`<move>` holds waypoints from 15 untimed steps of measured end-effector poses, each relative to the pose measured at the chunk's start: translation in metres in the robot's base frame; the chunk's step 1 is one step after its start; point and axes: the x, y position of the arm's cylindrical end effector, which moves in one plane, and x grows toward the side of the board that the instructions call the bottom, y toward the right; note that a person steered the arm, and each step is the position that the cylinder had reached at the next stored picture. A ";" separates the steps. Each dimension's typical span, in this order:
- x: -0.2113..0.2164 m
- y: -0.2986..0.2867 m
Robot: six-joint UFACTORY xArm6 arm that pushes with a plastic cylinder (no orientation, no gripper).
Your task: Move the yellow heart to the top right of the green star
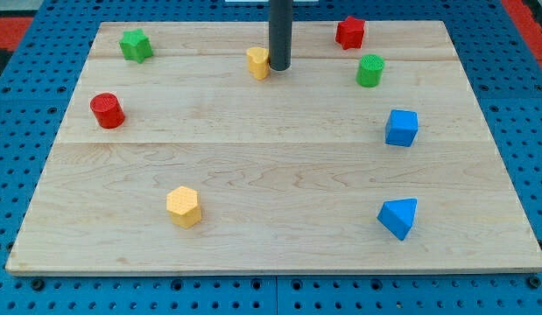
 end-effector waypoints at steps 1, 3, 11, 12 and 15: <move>-0.010 -0.040; -0.032 0.003; 0.003 -0.157; -0.025 -0.155; 0.013 -0.197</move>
